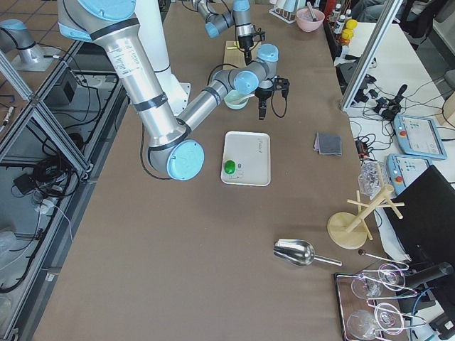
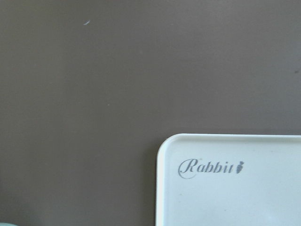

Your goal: Put spoon and bun in bowl

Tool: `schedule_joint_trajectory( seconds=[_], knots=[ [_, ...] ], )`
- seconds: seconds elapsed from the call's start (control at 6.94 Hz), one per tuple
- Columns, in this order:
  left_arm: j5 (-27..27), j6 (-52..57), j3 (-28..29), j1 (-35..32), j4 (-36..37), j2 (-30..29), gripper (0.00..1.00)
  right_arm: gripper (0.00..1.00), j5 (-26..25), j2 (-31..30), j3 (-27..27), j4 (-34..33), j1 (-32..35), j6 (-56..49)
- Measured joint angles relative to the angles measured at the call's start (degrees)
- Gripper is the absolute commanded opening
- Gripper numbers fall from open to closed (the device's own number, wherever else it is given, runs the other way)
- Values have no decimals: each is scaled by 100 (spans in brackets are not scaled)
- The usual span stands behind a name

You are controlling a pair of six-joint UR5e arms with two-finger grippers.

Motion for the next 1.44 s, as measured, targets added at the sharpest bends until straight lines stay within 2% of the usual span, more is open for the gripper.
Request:
schedule_joint_trajectory(
  seconds=[0.29, 0.58, 0.72, 0.86, 1.44],
  knots=[
    [333, -252, 369, 383, 1, -399, 0, 100, 35, -198, -9, -14, 205, -439],
    [387, -302, 470, 621, 3, -438, 0, 100, 128, -219, -15, -10, 248, -511],
    [391, -312, 488, 705, 7, -437, 78, 100, 141, -220, -15, -17, 250, -513],
    [394, -311, 502, 753, 5, -443, 98, 100, 145, -220, -16, -19, 253, -513],
    [821, 39, 413, 638, 49, -353, 98, 100, 346, -229, -15, -7, 422, -611]
  ],
)
